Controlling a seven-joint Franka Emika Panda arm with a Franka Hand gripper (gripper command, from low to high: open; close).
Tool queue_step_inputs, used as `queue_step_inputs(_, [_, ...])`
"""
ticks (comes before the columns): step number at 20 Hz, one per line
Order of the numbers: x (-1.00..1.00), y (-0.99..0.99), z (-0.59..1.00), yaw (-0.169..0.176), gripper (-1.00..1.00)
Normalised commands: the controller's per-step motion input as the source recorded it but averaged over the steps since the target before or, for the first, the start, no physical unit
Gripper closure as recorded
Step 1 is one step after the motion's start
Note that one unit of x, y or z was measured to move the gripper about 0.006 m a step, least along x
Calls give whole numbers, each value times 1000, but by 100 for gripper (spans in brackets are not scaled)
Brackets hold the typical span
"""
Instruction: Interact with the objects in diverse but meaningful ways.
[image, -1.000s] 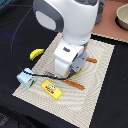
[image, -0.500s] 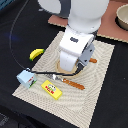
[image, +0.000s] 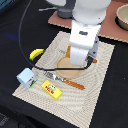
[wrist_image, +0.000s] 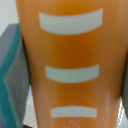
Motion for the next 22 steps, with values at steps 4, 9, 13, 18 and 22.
queue_step_inputs(4, [-769, 509, 32, 59, 100])
queue_step_inputs(9, [-985, 310, -28, 28, 100])
queue_step_inputs(13, [-976, 272, -124, 23, 100])
queue_step_inputs(18, [-925, 281, -165, 19, 100])
queue_step_inputs(22, [-863, 310, -343, 14, 100])
